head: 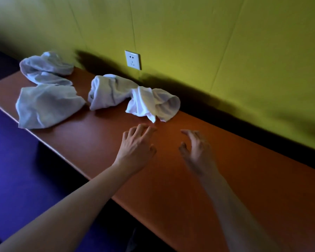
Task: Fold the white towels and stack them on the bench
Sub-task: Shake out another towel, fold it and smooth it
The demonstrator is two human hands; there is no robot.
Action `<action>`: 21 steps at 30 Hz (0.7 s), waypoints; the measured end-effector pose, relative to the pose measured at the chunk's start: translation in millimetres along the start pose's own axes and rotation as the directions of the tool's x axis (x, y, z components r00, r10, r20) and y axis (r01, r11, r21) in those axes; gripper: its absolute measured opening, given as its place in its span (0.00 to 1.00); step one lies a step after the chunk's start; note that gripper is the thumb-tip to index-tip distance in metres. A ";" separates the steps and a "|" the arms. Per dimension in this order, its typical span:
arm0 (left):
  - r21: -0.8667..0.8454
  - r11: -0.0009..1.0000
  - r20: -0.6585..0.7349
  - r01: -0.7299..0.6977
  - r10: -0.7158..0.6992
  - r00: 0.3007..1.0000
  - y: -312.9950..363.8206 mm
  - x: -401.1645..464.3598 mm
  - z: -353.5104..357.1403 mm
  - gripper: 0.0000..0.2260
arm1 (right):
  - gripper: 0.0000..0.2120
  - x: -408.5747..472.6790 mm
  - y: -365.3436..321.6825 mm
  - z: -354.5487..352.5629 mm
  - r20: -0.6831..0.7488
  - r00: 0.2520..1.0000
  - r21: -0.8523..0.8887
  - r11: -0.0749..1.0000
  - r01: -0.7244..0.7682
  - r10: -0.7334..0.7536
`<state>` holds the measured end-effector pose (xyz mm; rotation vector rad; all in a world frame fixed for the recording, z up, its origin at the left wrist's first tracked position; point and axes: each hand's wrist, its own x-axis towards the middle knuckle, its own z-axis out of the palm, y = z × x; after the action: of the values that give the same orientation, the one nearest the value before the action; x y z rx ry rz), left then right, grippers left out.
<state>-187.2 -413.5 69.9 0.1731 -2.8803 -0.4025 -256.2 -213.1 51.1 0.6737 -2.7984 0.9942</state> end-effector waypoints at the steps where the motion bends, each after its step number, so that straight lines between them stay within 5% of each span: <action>1: 0.008 1.000 -0.009 0.016 -0.016 1.000 -10.1 18.3 7.2 0.28 | 0.24 16.8 3.3 8.7 -0.001 1.000 0.008 1.000 0.005 -0.005; 8: 0.154 0.981 0.088 0.118 -0.133 0.987 -62.7 117.6 41.4 0.41 | 0.18 91.8 27.1 51.1 -0.016 1.000 0.029 0.999 -0.023 0.023; 11: 0.092 0.992 0.157 0.081 -0.094 0.983 -74.0 136.6 52.0 0.30 | 0.19 102.3 37.1 53.8 -0.034 0.997 0.014 0.997 -0.076 0.076; 15: -0.160 0.987 0.045 0.026 -0.019 0.999 -75.6 131.0 55.7 0.05 | 0.18 88.4 39.8 42.1 -0.068 0.990 0.032 0.992 -0.120 0.122; 21: -0.416 0.899 0.072 -0.135 0.181 0.981 -44.2 62.5 39.7 0.05 | 0.19 22.6 19.3 4.1 -0.073 0.980 -0.099 0.977 -0.190 0.184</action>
<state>-253.5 -454.8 33.2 -0.1601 -2.8040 -0.9950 -284.8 -210.7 42.0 0.3649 -2.8748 0.8703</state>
